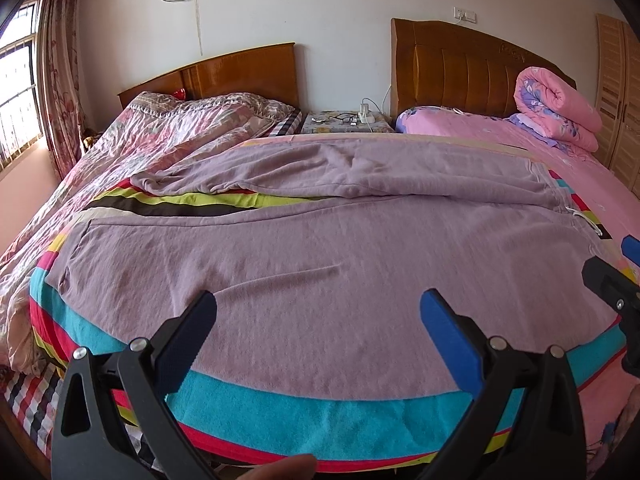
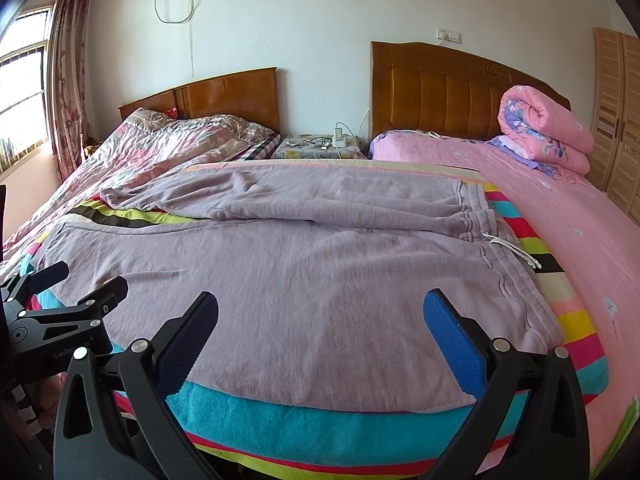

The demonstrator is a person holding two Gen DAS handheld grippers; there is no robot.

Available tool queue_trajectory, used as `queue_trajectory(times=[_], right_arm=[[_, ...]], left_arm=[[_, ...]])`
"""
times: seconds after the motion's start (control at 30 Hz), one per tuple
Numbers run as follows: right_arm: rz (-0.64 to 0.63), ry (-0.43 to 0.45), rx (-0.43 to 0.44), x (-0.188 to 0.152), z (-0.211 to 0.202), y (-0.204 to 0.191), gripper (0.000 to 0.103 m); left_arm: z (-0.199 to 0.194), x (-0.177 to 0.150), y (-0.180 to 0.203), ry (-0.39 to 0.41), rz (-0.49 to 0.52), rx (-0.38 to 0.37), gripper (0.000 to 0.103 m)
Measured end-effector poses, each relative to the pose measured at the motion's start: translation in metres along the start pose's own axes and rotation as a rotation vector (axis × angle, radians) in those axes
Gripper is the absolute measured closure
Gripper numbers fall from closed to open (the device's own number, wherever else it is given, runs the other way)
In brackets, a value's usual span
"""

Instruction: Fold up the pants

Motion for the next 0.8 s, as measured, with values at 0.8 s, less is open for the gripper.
queue_trajectory(times=[0.8], right_arm=[[-0.318,-0.437,0.458,0.139,0.425,0.072,0.032]], left_arm=[[0.283,0.156,-0.028,-0.397,-0.492,-0.481,0.001]])
Point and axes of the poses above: each gripper's, at about its wrist camera, not at the fingertips, and z roughly the way its jaws point, y to its right, x to its top, the point moved 7 cm from there along z, roughly the way its jaws point, and after that the axes turned 5 degrees about y, right-handed, at the moved point
